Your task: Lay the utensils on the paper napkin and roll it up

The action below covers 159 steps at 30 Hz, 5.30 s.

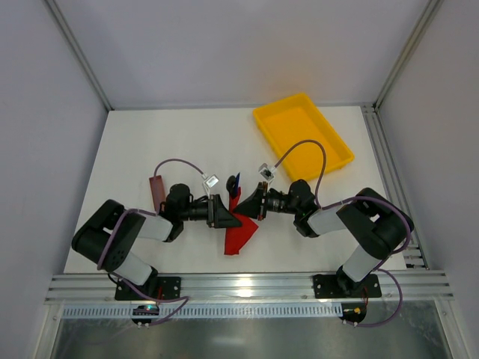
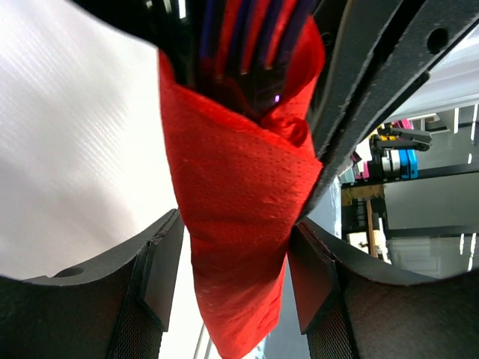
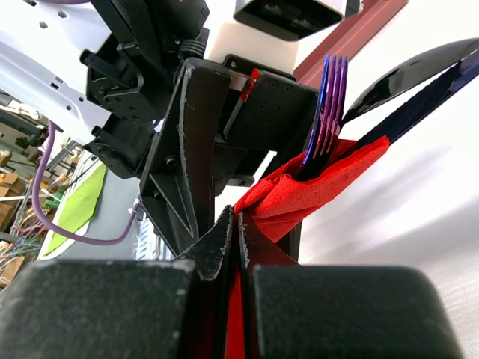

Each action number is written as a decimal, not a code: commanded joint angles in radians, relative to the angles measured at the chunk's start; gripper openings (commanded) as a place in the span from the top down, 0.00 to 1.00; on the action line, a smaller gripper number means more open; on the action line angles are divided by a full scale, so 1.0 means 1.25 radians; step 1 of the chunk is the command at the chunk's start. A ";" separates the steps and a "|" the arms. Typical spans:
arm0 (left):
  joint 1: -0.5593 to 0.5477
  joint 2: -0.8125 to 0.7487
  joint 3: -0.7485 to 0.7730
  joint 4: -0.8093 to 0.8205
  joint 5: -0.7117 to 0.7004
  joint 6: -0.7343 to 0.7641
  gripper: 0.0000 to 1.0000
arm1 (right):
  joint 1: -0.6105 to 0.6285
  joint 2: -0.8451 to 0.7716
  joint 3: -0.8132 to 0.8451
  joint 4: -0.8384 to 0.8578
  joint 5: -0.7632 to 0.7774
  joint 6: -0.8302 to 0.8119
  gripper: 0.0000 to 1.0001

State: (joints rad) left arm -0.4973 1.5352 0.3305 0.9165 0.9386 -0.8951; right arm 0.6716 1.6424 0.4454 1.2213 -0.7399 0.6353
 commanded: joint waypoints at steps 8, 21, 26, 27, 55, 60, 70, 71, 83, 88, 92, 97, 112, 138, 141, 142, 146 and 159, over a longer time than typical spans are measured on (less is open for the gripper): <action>-0.007 0.003 -0.002 0.064 0.019 -0.012 0.46 | -0.006 -0.022 0.039 0.238 -0.009 0.002 0.96; -0.007 0.001 0.028 0.045 0.033 -0.019 0.88 | -0.021 -0.046 0.034 0.173 0.000 0.003 0.85; -0.006 -0.030 0.056 -0.053 -0.005 0.008 0.97 | -0.055 -0.154 0.028 -0.078 0.029 -0.026 0.52; -0.006 -0.043 0.063 -0.085 -0.017 0.042 0.98 | -0.056 -0.207 0.033 -0.211 0.044 -0.055 0.47; -0.013 -0.326 0.238 -0.388 -0.221 0.106 1.00 | 0.118 -0.380 0.060 -0.567 0.256 -0.089 0.06; -0.015 -0.326 0.235 -0.344 -0.210 0.072 1.00 | 0.124 -0.346 0.051 -0.474 0.229 -0.059 0.10; -0.015 -0.341 0.234 -0.339 -0.208 0.058 1.00 | 0.125 -0.317 -0.019 -0.287 0.191 -0.020 0.46; -0.016 -0.341 0.233 -0.331 -0.210 0.051 1.00 | 0.125 -0.314 -0.016 -0.291 0.191 -0.022 0.52; -0.015 -0.327 0.253 -0.343 -0.190 0.041 1.00 | 0.125 -0.304 -0.045 -0.248 0.173 -0.033 0.96; -0.015 -0.321 0.262 -0.345 -0.188 0.040 1.00 | 0.125 -0.306 -0.045 -0.241 0.172 -0.024 0.95; -0.015 -0.314 0.279 -0.395 -0.193 0.067 1.00 | 0.125 -0.375 -0.018 -0.466 0.227 -0.054 0.64; -0.015 -0.313 0.299 -0.467 -0.210 0.110 1.00 | 0.125 -0.542 0.019 -0.776 0.339 -0.108 0.61; -0.018 -0.319 0.282 -0.469 -0.222 0.115 1.00 | 0.150 -0.525 0.202 -0.884 0.448 -0.087 0.57; -0.037 -0.308 0.262 -0.407 -0.208 0.076 1.00 | 0.225 -0.450 0.241 -0.818 0.615 -0.195 0.46; -0.039 -0.303 0.261 -0.410 -0.205 0.077 1.00 | 0.227 -0.460 0.239 -0.819 0.641 -0.199 0.46; -0.039 -0.300 0.261 -0.412 -0.204 0.077 1.00 | 0.228 -0.465 0.236 -0.814 0.645 -0.198 0.46; -0.039 -0.297 0.260 -0.418 -0.205 0.079 1.00 | 0.232 -0.489 0.223 -0.794 0.656 -0.200 0.46; -0.038 -0.293 0.276 -0.414 -0.194 0.074 1.00 | 0.242 -0.451 0.214 -0.779 0.625 -0.188 0.43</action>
State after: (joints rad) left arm -0.5423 1.1809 0.6495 0.3107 0.6594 -0.7895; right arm 0.9630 1.0821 0.7105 0.1818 0.0406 0.3985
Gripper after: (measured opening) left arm 0.205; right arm 0.572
